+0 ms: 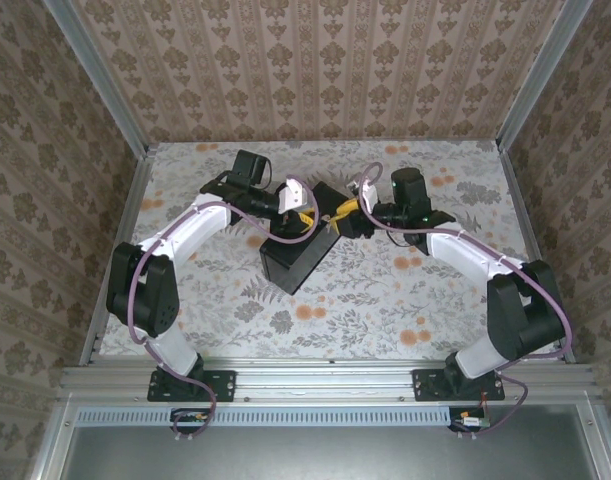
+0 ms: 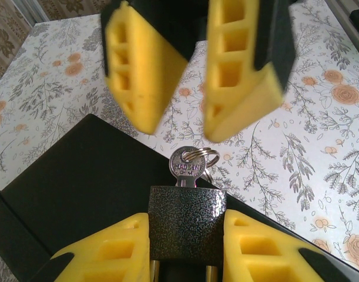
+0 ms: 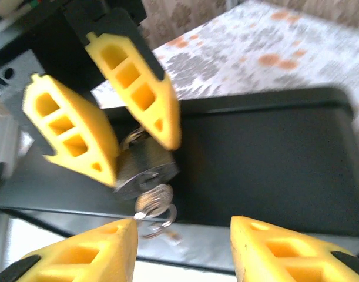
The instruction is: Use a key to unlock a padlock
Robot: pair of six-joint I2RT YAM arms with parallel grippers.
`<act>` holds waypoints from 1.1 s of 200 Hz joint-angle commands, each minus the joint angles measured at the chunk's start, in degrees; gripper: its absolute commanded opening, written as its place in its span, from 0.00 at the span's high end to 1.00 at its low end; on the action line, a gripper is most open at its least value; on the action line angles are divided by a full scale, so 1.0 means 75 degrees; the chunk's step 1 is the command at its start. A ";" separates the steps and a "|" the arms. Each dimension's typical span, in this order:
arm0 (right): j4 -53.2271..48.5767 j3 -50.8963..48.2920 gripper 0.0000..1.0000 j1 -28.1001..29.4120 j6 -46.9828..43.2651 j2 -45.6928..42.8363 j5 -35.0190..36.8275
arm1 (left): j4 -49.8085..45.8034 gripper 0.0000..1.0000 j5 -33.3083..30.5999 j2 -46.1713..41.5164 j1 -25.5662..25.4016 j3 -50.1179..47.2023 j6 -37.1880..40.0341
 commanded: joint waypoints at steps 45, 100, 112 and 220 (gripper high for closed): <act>0.1038 0.0014 0.55 0.0452 -0.2348 -0.0156 0.1087 | -0.0390 0.93 0.0301 0.0135 -0.0069 0.0012 -0.0169; 0.0498 -0.0293 0.52 0.0528 -0.2955 -0.0760 0.0968 | -0.0480 0.93 0.0241 0.0123 -0.0057 -0.0006 -0.0132; 0.0030 -0.0211 0.51 0.0523 -0.3140 -0.0852 0.0835 | -0.0488 0.92 0.0257 0.0135 -0.0056 0.0038 -0.0145; -0.0104 -0.0095 0.57 0.0894 -0.3353 -0.0476 0.1018 | -0.0488 0.92 0.0350 0.0091 -0.0069 0.0065 -0.0144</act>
